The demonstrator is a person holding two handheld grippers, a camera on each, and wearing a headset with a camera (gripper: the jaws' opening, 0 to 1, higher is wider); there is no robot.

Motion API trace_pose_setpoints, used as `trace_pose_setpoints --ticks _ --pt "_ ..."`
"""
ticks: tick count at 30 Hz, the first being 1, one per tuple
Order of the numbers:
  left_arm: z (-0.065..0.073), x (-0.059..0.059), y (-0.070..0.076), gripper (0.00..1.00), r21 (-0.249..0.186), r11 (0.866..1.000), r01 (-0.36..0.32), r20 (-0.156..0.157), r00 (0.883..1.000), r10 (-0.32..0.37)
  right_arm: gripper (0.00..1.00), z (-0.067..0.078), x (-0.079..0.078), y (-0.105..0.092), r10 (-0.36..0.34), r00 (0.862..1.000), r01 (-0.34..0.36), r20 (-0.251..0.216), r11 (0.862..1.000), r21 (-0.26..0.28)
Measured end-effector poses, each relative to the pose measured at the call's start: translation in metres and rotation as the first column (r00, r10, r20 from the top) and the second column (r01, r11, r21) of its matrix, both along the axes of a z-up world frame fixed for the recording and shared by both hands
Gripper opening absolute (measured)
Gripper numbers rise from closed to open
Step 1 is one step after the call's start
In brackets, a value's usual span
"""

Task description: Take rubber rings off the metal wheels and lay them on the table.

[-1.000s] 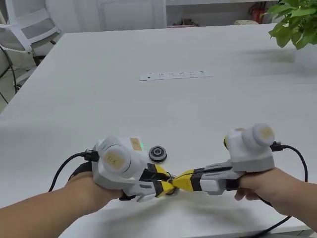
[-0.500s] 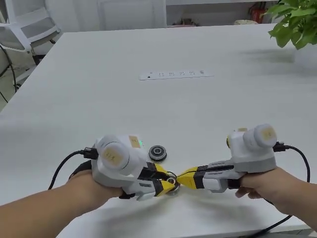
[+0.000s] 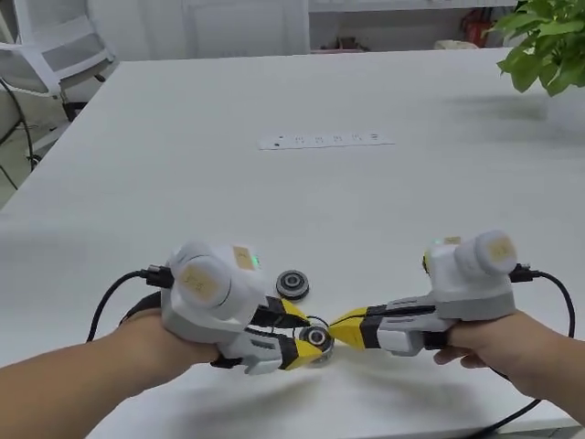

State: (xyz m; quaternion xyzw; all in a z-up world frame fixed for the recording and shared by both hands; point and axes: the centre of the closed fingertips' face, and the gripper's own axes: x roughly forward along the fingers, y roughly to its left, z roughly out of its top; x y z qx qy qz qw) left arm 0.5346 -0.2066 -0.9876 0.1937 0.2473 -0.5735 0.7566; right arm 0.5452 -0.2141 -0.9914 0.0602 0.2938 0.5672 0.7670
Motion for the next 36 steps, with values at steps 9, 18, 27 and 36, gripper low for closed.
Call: trace_pose_setpoints --ticks 9,18,27,36 --pt "0.019 -0.003 0.007 0.33 -0.045 0.999 -0.008 0.008 1.0 0.008 0.0 0.008 -0.001 0.002 0.01 1.0 -0.01 0.007 1.0 0.008" --pt "0.038 -0.002 0.023 0.41 -0.092 0.995 -0.045 0.014 0.999 0.047 0.0 0.019 0.0 0.006 0.013 1.0 -0.013 0.014 1.0 0.026" --pt "0.052 0.0 0.042 0.51 -0.119 0.989 -0.087 0.033 0.995 0.091 0.0 0.034 0.0 0.019 0.026 0.999 -0.027 0.031 0.999 0.033" --pt "0.06 0.002 0.062 0.6 -0.136 0.982 -0.13 0.048 0.989 0.137 0.0 0.042 0.007 0.036 0.044 0.998 -0.046 0.045 0.998 0.037"
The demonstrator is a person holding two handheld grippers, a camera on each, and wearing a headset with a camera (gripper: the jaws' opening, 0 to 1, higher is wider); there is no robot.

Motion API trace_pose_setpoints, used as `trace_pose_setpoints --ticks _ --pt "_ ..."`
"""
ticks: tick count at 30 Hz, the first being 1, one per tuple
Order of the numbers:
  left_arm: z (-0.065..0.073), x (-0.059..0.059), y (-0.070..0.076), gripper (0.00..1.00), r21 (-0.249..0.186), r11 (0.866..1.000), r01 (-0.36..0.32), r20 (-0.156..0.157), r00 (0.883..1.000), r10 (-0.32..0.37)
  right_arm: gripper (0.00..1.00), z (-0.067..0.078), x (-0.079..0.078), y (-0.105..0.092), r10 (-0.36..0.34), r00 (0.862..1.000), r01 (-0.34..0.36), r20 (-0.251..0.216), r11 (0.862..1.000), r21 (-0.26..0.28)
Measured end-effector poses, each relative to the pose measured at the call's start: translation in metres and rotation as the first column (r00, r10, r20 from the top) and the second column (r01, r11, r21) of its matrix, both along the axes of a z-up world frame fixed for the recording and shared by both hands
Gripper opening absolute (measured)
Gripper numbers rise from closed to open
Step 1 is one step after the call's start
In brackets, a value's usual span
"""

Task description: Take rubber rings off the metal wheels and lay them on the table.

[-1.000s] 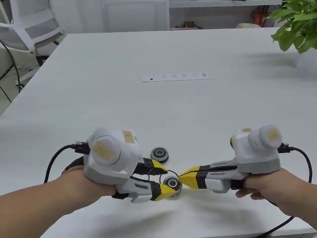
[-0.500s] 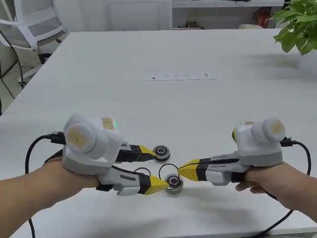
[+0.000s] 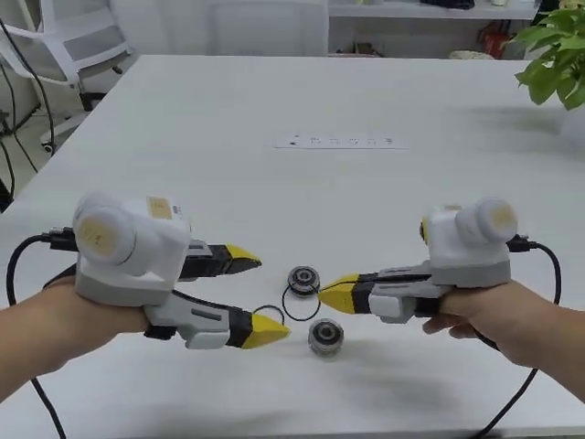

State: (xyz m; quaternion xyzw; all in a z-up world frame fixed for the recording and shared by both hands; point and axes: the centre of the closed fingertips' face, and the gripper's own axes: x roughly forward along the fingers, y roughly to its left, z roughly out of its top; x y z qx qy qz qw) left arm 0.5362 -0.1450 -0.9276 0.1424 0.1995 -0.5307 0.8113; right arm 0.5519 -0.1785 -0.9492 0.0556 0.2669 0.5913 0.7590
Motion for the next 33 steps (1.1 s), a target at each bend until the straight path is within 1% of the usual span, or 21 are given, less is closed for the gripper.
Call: trace_pose_setpoints --ticks 9,12,18,25,33 --pt "0.003 0.0 0.018 0.66 -0.013 0.999 -0.043 0.003 0.999 0.043 0.0 0.001 0.006 0.017 0.015 1.0 -0.015 0.002 1.0 -0.004" --pt "0.003 0.001 0.027 0.69 -0.01 0.998 -0.063 0.01 0.998 0.063 0.0 -0.001 0.007 0.023 0.017 1.0 -0.017 -0.003 1.0 -0.009" --pt "0.005 0.002 0.038 0.73 -0.013 0.996 -0.09 0.014 0.996 0.091 0.0 -0.004 0.009 0.032 0.018 1.0 -0.018 -0.016 1.0 -0.014" --pt "0.003 -0.001 0.047 0.77 -0.012 0.994 -0.11 0.011 0.994 0.11 0.0 -0.014 0.009 0.04 0.013 0.999 -0.014 -0.042 0.999 -0.032" --pt "0.002 -0.002 0.052 0.8 -0.015 0.992 -0.124 0.009 0.992 0.124 0.0 -0.027 0.014 0.04 0.005 0.998 -0.009 -0.067 0.999 -0.054"
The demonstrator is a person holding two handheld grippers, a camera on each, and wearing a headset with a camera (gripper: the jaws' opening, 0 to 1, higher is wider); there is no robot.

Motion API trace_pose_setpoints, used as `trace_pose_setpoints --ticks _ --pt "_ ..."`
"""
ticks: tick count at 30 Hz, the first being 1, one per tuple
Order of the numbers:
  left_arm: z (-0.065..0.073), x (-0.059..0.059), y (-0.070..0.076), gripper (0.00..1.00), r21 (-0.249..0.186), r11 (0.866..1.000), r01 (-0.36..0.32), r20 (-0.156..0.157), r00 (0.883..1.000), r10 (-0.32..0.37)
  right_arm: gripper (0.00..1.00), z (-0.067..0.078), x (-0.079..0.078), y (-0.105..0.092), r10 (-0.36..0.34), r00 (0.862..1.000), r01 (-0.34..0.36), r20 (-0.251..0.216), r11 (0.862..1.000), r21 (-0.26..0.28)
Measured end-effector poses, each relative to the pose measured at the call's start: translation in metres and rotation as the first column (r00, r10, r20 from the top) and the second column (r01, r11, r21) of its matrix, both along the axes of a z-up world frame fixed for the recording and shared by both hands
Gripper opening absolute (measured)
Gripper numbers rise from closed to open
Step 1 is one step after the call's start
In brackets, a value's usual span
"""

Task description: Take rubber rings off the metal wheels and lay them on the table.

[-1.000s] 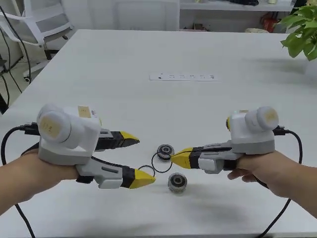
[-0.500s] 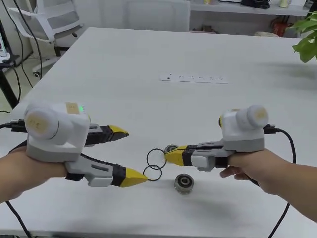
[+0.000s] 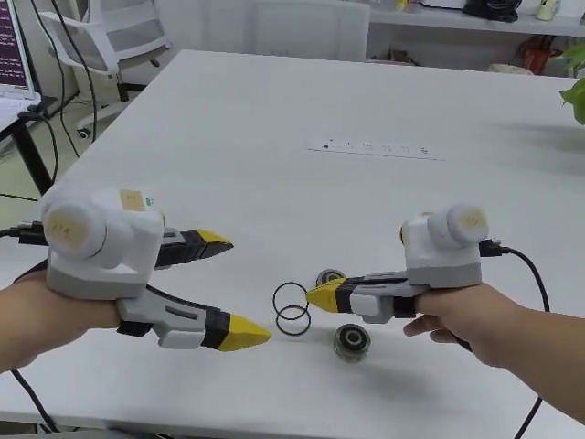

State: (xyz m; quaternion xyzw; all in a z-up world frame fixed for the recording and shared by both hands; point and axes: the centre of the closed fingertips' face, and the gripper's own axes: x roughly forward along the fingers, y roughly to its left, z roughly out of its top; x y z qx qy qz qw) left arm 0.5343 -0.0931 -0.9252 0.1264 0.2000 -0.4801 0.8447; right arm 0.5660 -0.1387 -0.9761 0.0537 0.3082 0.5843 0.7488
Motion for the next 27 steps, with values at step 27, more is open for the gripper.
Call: trace_pose_setpoints --ticks 27 --pt "-0.007 -0.006 0.008 0.89 0.002 1.0 -0.019 -0.025 1.0 0.019 0.0 -0.029 0.003 -0.002 -0.045 0.996 0.039 -0.076 0.996 -0.081"
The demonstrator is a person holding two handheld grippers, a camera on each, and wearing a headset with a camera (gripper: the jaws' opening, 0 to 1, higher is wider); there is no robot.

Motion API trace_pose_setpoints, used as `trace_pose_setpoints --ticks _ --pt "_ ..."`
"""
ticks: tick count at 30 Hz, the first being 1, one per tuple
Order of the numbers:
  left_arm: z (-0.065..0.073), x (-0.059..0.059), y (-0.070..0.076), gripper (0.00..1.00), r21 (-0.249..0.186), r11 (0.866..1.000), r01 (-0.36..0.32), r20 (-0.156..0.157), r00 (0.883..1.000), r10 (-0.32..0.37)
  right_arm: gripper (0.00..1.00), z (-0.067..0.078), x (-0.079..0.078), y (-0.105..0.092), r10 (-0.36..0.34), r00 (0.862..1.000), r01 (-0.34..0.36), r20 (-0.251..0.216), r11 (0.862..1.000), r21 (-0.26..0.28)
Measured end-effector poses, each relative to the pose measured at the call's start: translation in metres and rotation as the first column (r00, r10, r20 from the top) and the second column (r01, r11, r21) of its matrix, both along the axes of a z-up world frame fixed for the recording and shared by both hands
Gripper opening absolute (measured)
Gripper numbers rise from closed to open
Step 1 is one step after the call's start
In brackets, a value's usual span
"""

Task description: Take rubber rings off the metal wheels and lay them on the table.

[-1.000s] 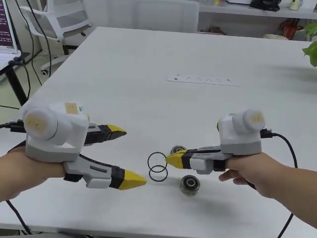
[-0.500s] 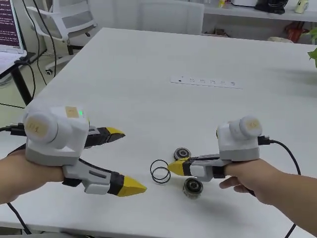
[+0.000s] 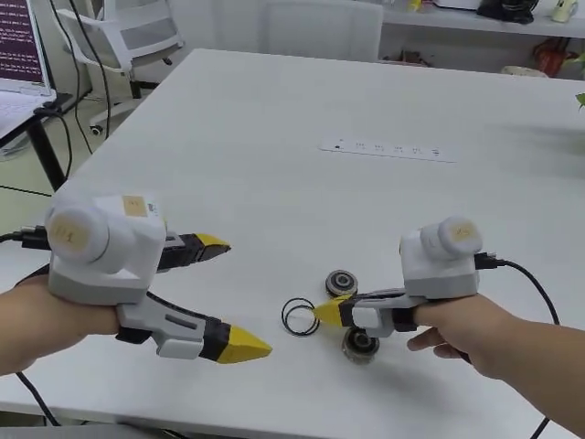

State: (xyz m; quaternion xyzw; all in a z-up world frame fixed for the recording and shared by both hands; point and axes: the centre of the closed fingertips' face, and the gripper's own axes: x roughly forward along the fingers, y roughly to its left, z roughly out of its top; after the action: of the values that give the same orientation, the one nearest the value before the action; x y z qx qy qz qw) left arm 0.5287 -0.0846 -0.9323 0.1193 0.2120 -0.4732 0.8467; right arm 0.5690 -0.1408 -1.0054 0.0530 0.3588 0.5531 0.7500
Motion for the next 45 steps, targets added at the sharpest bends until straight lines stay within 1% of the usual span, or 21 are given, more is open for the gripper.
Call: trace_pose_setpoints --ticks 1,9,14,17,18,23,27,31,33,37,41,45 --pt "0.0 0.0 0.0 0.89 0.001 1.0 0.0 -0.001 1.0 0.0 0.0 0.0 0.0 0.0 0.0 1.0 0.0 0.006 1.0 -0.004" --pt "-0.003 -0.002 0.001 0.89 0.006 1.0 -0.001 -0.01 1.0 0.001 0.0 -0.004 0.001 -0.002 -0.011 1.0 0.011 0.008 1.0 -0.027" --pt "-0.003 -0.002 0.001 0.89 0.005 1.0 -0.003 -0.013 1.0 0.003 0.02 -0.008 0.001 -0.003 -0.008 1.0 0.008 0.017 0.999 -0.05" --pt "-0.004 -0.002 0.0 0.88 0.007 1.0 -0.002 -0.017 1.0 0.002 0.04 -0.009 0.001 -0.004 -0.011 1.0 0.012 0.019 0.998 -0.055" --pt "-0.005 -0.002 0.0 0.88 0.008 1.0 -0.002 -0.018 1.0 0.002 0.06 -0.01 0.002 -0.005 -0.011 1.0 0.013 0.026 0.998 -0.06" --pt "-0.007 -0.002 0.001 0.88 0.011 1.0 -0.003 -0.023 1.0 0.003 0.09 -0.008 0.004 -0.008 -0.017 0.999 0.019 0.032 0.998 -0.058" --pt "-0.007 0.0 0.0 0.88 0.01 1.0 -0.002 -0.025 1.0 0.002 0.12 -0.001 0.007 -0.01 -0.028 0.999 0.029 0.033 0.999 -0.041" --pt "-0.004 0.004 -0.002 0.88 0.01 1.0 0.001 -0.021 1.0 -0.001 0.14 0.011 0.011 -0.009 -0.037 0.998 0.038 0.043 0.999 -0.012" --pt "-0.002 0.006 -0.002 0.87 0.011 1.0 0.002 -0.018 1.0 -0.002 0.14 0.018 0.013 -0.009 -0.039 0.998 0.039 0.056 0.999 0.003" --pt "0.001 0.012 -0.004 0.87 0.011 1.0 0.005 -0.015 1.0 -0.005 0.16 0.03 0.02 -0.011 -0.057 0.996 0.055 0.072 0.998 0.034" --pt "0.002 0.016 -0.005 0.86 0.013 1.0 0.009 -0.013 1.0 -0.009 0.19 0.038 0.024 -0.014 -0.063 0.994 0.06 0.086 0.997 0.044" --pt "0.004 0.022 -0.008 0.85 0.013 1.0 0.01 -0.011 1.0 -0.01 0.21 0.043 0.029 -0.019 -0.065 0.992 0.06 0.11 0.997 0.042"
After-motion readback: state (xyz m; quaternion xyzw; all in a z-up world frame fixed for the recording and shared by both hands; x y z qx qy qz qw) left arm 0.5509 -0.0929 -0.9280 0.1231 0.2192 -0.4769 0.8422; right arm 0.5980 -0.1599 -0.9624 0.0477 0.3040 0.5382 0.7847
